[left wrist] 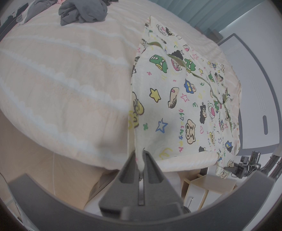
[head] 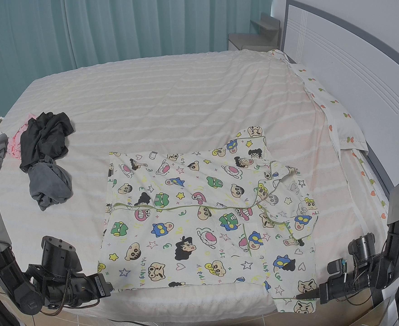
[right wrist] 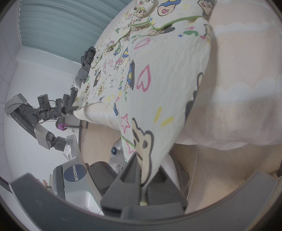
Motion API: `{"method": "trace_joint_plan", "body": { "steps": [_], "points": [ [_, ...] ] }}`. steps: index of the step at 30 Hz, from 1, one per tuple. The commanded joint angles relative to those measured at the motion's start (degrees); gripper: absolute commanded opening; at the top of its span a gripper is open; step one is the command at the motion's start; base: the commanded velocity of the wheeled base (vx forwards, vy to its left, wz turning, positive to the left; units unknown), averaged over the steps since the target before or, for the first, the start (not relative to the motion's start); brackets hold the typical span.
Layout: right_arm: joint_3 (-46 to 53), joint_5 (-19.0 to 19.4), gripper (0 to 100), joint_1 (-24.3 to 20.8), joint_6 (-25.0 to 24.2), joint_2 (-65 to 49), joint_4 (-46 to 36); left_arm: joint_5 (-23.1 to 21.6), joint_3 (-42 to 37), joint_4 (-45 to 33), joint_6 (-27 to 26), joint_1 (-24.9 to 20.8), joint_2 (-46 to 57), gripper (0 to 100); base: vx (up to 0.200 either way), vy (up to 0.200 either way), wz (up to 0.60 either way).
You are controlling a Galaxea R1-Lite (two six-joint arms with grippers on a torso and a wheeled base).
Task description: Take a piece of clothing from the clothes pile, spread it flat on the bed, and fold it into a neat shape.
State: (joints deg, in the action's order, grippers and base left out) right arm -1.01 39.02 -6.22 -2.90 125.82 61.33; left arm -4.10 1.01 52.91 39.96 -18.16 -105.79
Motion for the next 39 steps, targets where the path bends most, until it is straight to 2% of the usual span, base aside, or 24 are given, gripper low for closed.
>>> {"method": "trace_joint_plan", "body": {
  "steps": [1,10,28,34,39],
  "points": [
    [1.01,0.18,0,1.12,0.79,-4.35,-3.32,-0.12,-0.66,-3.42,-0.15,-0.12,3.57,0,0.0,0.0,0.0],
    [1.01,0.7,0,1.21,2.99,-10.16,-12.46,-1.7,-0.66,-12.3,-0.23,-0.29,9.73,0,0.0,0.0,0.0],
    [1.01,0.7,0,1.03,5.71,-16.75,-27.05,-1.7,-0.66,-22.5,-0.32,-0.38,12.98,0,0.0,0.0,0.0],
    [1.01,1.14,0,1.21,5.98,-18.07,-26.7,-1.7,-0.31,-22.76,-0.23,-0.38,14.74,0,0.0,0.0,0.0],
    [1.01,3.87,0,1.47,5.36,-21.41,-23.71,-1.7,1.98,-22.94,0.03,-0.29,18.34,0,0.0,0.0,0.0]
  ]
}}
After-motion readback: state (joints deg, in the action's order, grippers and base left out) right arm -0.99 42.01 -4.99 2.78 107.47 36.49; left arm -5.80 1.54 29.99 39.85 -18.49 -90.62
